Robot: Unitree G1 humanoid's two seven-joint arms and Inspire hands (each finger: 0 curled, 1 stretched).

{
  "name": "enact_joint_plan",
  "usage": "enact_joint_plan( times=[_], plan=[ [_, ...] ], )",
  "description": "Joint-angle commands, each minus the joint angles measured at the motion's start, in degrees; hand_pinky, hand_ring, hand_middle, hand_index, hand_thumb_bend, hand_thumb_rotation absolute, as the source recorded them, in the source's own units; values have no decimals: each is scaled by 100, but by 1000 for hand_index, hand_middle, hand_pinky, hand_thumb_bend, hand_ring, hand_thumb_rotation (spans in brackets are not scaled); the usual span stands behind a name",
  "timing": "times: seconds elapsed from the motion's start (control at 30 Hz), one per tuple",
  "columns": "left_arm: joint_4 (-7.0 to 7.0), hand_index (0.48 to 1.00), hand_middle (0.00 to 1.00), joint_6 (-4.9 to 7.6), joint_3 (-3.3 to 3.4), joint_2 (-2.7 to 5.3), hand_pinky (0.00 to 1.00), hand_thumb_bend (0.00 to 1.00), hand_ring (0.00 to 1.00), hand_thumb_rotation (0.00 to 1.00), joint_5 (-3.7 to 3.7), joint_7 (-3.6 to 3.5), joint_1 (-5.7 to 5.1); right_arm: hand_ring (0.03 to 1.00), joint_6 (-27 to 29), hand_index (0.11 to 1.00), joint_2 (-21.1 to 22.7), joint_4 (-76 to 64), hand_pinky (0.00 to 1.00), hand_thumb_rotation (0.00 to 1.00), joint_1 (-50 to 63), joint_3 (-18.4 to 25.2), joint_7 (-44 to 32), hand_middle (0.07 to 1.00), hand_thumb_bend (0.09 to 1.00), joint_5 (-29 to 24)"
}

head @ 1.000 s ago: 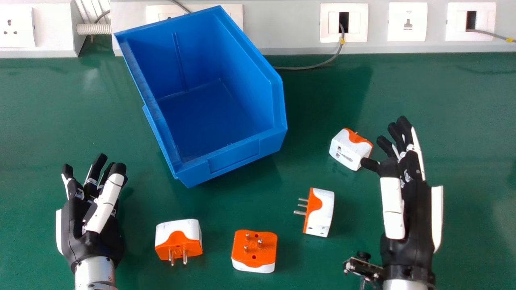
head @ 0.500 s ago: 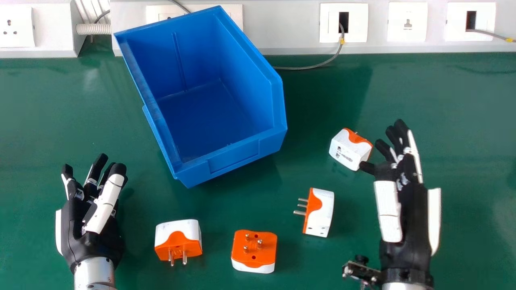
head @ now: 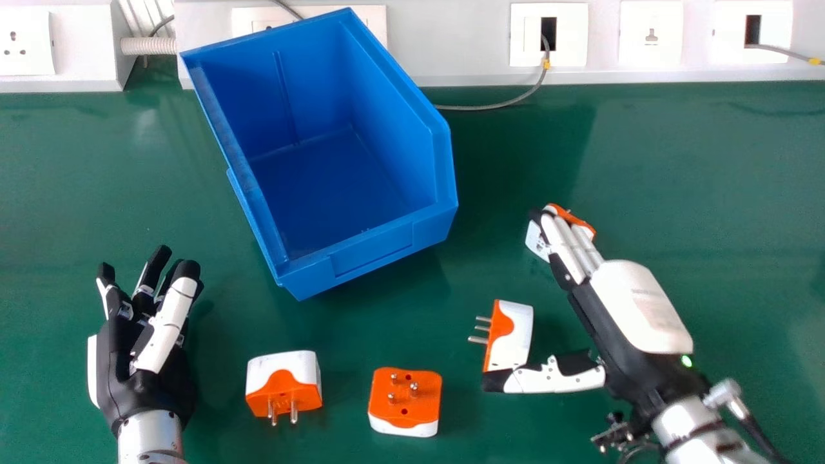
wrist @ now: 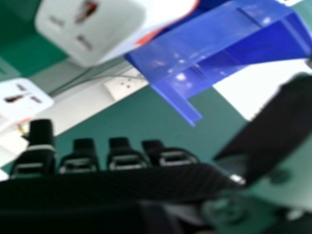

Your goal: Pick all objects and put in blue box

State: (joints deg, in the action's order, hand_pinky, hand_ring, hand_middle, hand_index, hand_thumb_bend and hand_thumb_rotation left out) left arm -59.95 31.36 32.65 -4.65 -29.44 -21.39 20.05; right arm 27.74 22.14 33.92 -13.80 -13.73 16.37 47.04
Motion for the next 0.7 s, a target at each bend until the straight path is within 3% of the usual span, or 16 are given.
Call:
enact_joint_plan(
  times=[0.0, 0.27, 0.37, 0.57, 0.67],
  plan=[
    [-283, 794, 867, -430, -14, 162, 835, 660, 853, 18, -1, 182, -231, 1000, -79, 1000, 118, 186, 855, 577, -362, -264, -133, 1000, 997, 114],
    [-279, 820, 879, -395, -59, 157, 841, 639, 860, 33, 61, 210, -242, 1000, -140, 1000, 292, 1017, 837, 571, -1104, -977, -385, 1000, 1000, 289],
    [-282, 833, 877, -401, -59, 166, 839, 635, 862, 38, 46, 194, -234, 1000, -152, 1000, 322, 1248, 821, 560, -1332, -1235, -457, 1000, 1000, 406],
    [-316, 804, 853, -379, -55, 201, 829, 638, 844, 16, 42, 185, -226, 983, -156, 972, 313, 1593, 801, 474, -1664, -1720, -430, 999, 1000, 570],
    [-333, 807, 845, -381, -59, 213, 816, 640, 837, 20, 54, 231, -237, 904, -235, 934, 224, 1733, 750, 373, -1731, -1857, -431, 946, 965, 540]
  ],
)
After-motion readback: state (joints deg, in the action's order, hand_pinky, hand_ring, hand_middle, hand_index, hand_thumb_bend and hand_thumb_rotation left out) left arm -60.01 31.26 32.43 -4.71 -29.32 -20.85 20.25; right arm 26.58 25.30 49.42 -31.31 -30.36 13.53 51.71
